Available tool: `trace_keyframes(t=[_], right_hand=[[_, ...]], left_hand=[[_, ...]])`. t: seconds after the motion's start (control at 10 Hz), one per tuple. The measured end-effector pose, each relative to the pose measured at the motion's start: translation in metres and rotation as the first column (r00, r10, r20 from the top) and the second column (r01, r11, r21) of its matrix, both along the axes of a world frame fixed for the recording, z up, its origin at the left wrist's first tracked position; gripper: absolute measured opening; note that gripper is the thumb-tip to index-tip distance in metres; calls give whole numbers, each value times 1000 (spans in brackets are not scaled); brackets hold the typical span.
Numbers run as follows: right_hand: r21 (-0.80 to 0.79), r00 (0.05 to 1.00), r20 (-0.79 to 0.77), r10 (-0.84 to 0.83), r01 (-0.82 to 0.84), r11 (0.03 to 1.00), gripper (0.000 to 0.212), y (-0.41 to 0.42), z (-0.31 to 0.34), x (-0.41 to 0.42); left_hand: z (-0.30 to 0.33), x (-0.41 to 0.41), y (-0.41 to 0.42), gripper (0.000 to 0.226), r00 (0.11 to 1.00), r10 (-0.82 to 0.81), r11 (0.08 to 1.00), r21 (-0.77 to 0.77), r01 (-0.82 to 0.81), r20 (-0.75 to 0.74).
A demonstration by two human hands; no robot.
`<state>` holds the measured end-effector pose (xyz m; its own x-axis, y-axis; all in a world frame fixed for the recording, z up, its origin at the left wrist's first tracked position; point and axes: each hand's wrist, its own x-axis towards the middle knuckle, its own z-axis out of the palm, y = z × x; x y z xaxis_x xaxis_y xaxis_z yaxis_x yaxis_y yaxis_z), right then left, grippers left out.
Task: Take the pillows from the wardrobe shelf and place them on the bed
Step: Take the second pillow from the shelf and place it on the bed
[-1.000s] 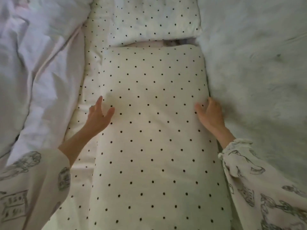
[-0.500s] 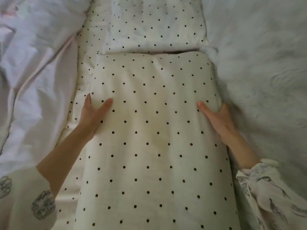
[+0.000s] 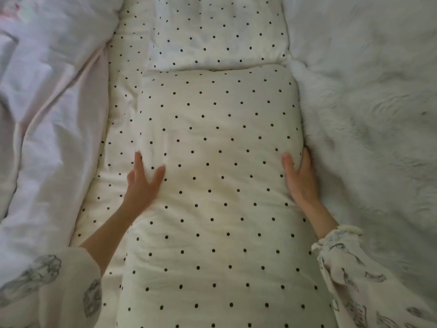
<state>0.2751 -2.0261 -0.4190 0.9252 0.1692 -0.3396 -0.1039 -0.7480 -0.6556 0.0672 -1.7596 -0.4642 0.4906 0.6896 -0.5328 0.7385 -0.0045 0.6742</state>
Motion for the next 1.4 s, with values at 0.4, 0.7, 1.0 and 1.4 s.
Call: trace_keyframes(t=[0.4,0.7,1.0,1.4], right_hand=[[-42,992,-125,15,-20,999,76,-93,13,-125],[-5,950,-282,-136,141,990,81,-155,30,-194],[-32,941,-325,-96,90,995,69,-153,32,-196],[-284,979,-204,-7,-52,957,68,-142,65,-246]], left_hand=[[23,-107,-80,95,978,-99,995,-52,90,-181],[45,-173,-117,116,957,-176,973,-185,135,-229],[47,-168,-119,98,899,-291,956,-71,284,-328],[55,-188,-167,78,696,-602,701,159,695,-392]])
